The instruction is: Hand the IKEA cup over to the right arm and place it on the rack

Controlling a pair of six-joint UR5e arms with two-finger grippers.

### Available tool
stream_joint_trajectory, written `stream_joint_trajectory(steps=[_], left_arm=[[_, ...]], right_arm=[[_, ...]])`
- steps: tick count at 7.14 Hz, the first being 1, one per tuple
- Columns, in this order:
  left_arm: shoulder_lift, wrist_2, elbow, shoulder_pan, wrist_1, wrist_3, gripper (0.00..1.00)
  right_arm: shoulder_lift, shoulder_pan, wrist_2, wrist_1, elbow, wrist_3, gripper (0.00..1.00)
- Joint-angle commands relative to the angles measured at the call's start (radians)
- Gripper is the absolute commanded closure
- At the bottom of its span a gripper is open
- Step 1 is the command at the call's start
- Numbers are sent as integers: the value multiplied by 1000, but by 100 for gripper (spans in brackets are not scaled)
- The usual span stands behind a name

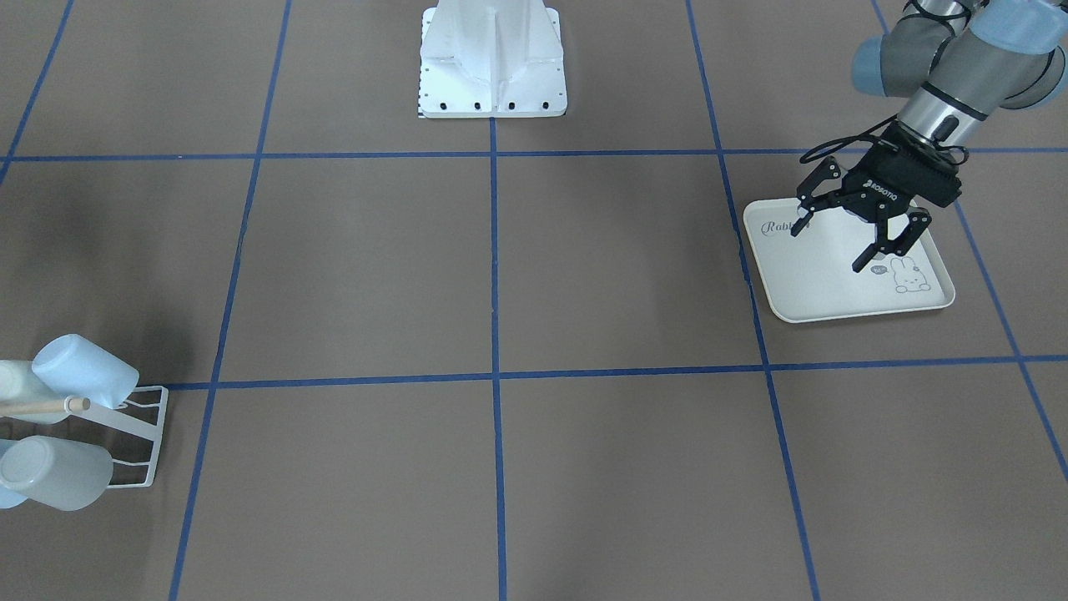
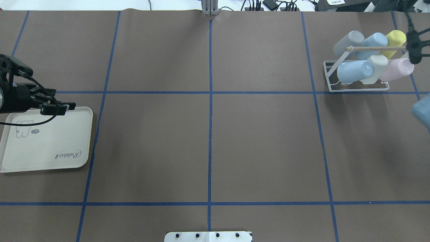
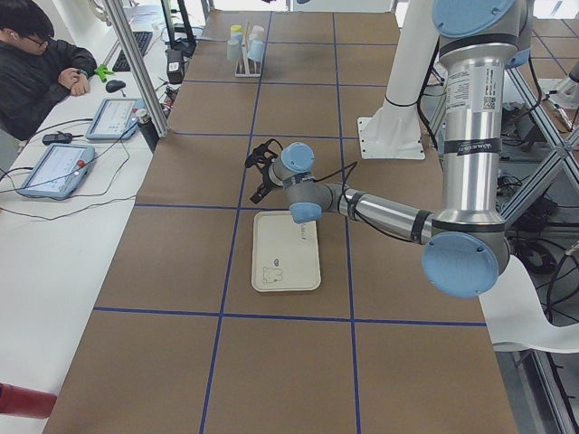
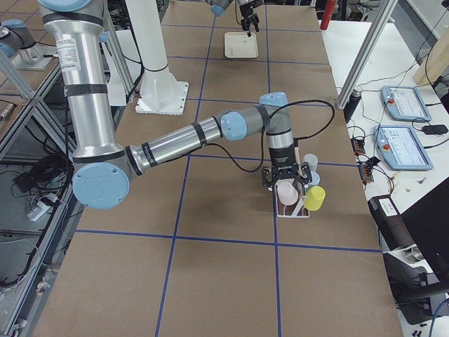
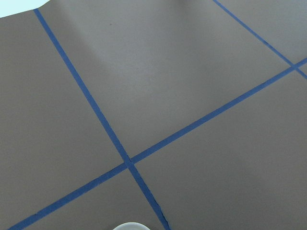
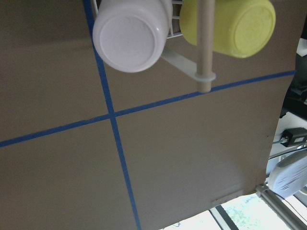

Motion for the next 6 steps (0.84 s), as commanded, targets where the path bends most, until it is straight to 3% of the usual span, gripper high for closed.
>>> stream_joint_trajectory(steps=[1, 4, 6], left_arm=[[-1, 0, -2, 0, 0, 0, 0], [2, 0, 0, 0, 0, 1, 0], [8, 0, 0, -2, -2, 1, 0]], right_arm=[[-79, 90, 114, 2, 6, 392, 1], [-207, 206, 269, 8, 9, 805, 1], [-277, 275, 474, 15, -3, 812, 1]])
